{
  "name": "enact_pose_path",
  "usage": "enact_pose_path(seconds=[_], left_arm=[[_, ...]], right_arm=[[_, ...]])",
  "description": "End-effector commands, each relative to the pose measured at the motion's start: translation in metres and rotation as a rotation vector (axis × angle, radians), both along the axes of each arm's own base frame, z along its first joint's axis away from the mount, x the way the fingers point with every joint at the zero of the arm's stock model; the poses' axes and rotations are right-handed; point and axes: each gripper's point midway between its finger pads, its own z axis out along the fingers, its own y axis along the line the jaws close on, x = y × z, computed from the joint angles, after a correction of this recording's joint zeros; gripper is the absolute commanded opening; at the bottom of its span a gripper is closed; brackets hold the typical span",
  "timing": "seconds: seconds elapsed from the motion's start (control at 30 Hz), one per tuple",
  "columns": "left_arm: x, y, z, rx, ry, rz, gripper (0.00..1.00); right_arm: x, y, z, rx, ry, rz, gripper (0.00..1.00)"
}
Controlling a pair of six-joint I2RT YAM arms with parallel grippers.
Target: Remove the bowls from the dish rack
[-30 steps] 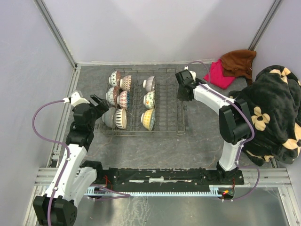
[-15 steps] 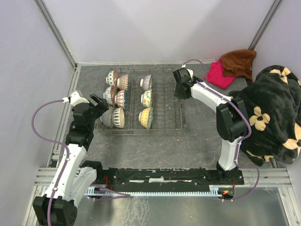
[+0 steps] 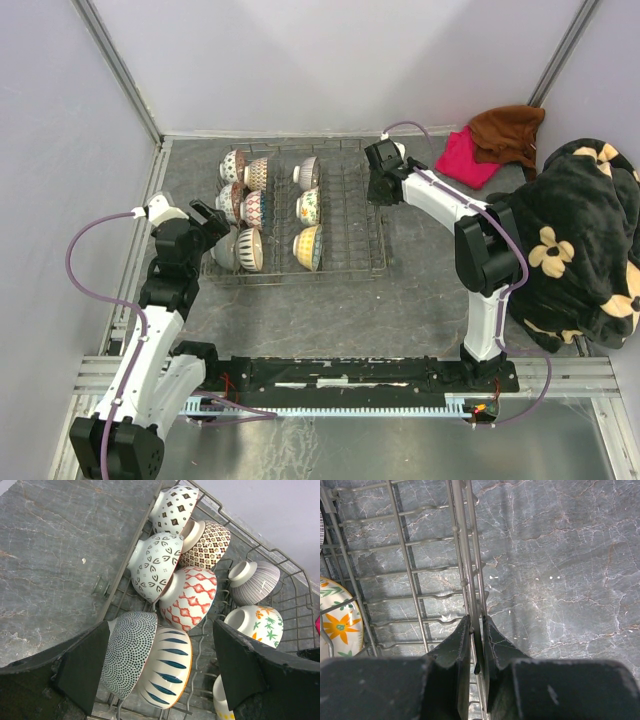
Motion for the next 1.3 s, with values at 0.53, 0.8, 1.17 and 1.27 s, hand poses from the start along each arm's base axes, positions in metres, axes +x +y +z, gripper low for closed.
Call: enact_pose_path(seconds=[0.53, 0.8, 1.17, 1.27], left_arm=[[0.005, 0.005, 0.018, 0.022, -0.048, 0.025, 0.90], [0.015, 0.005, -0.003, 0.017, -0.002, 0.034, 0.91], [0.034, 0.022, -0.034, 0.091, 0.110, 0.119, 0.85], [0.042, 0.027, -0.044, 0.129, 0.166, 0.138, 0.82]], right_arm=[[0.020, 0.003, 0.004, 0.023, -0.092, 0.094, 0.01], [0.025, -0.003, 0.001, -0.009, -0.091, 0.135, 0.01], [0.036, -0.017, 0.000, -0.002, -0.086, 0.146, 0.01], [0.037, -0.020, 0.001, 0.000, -0.083, 0.150, 0.01]])
